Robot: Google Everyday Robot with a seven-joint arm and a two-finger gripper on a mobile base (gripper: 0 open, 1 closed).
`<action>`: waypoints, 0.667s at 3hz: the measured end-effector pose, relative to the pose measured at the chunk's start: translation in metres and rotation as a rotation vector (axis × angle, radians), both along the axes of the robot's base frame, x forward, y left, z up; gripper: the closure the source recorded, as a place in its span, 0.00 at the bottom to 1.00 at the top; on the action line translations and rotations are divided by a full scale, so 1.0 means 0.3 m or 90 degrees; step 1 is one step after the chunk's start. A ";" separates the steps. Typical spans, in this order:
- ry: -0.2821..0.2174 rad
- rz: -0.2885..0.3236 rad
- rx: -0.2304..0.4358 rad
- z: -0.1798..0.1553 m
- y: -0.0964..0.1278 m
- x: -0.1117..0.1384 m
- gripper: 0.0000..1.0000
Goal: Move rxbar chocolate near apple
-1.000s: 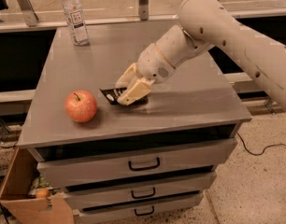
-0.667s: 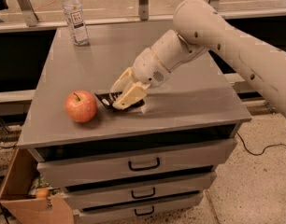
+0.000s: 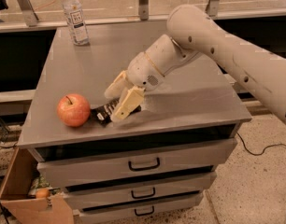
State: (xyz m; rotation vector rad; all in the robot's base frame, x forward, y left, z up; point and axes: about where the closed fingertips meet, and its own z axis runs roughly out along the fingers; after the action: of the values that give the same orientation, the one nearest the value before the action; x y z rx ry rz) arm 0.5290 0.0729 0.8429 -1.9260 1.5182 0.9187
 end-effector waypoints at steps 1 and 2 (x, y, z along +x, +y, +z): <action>-0.002 -0.002 0.002 0.003 0.002 0.005 0.00; -0.027 -0.037 0.015 0.054 -0.056 0.058 0.00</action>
Offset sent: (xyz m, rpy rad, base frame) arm 0.0431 -0.0482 0.0415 0.0518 -0.1014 -0.1480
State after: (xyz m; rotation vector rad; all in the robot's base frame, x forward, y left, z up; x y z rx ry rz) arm 0.5466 0.0561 0.8592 -1.8638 1.5247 0.8622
